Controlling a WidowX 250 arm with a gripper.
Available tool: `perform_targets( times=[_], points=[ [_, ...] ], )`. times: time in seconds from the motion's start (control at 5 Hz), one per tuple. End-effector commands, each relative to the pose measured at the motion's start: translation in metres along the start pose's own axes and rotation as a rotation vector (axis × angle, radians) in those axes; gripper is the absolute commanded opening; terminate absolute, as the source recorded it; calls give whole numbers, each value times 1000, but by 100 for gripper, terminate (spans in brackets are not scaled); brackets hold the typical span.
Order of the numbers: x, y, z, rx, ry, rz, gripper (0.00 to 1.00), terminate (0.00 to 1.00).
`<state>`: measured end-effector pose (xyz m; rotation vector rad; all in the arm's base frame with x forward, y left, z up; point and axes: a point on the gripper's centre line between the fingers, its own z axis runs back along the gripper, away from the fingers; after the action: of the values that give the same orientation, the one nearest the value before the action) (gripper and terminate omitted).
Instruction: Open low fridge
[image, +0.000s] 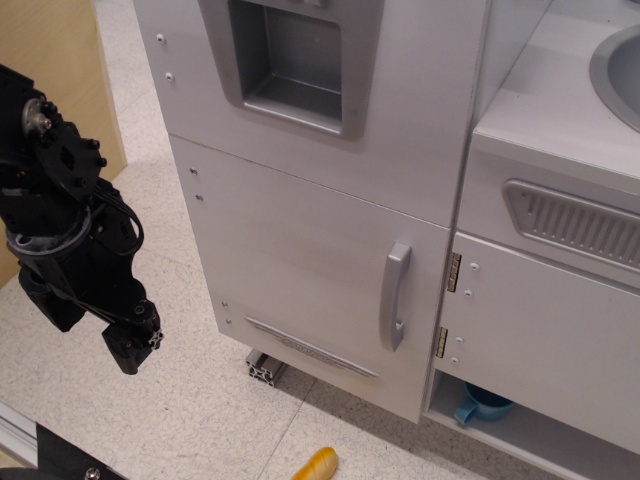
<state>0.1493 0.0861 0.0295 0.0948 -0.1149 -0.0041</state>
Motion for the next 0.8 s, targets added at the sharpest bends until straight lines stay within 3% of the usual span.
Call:
perform_targets(
  times=[0.0, 0.4, 0.6],
  points=[
    [0, 0, 0, 0, 0, 0, 100, 0],
    [35, -57, 2, -77, -31, 43, 100, 0],
    [53, -87, -5, -87, -84, 17, 100, 0]
  ],
)
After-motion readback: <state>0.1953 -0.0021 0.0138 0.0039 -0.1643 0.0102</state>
